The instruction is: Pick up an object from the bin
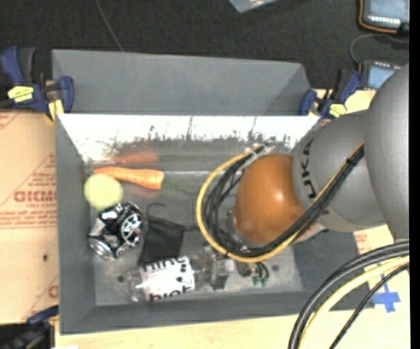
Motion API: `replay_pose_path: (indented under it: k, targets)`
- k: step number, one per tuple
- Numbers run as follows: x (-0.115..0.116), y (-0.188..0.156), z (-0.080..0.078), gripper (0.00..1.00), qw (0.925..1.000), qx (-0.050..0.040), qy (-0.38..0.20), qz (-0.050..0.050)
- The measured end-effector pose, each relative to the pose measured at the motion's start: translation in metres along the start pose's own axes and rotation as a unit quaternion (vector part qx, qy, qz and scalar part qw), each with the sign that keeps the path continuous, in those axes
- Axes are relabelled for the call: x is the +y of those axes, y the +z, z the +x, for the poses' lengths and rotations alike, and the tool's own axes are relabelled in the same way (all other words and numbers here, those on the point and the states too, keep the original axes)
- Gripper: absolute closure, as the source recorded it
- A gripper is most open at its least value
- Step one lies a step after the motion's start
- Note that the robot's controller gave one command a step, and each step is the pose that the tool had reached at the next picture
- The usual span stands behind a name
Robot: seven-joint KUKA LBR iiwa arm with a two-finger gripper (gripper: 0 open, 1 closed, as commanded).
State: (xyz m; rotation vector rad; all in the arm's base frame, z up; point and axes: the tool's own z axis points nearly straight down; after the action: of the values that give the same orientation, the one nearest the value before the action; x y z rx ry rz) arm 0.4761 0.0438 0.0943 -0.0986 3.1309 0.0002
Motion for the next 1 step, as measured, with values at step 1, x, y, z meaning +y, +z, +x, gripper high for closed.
replay_pose_path:
  k: [1]
  targets:
    - [-0.0001, -0.0090, 0.0012, 1.00, 1.0000, 0.0030, 0.000, 0.000]
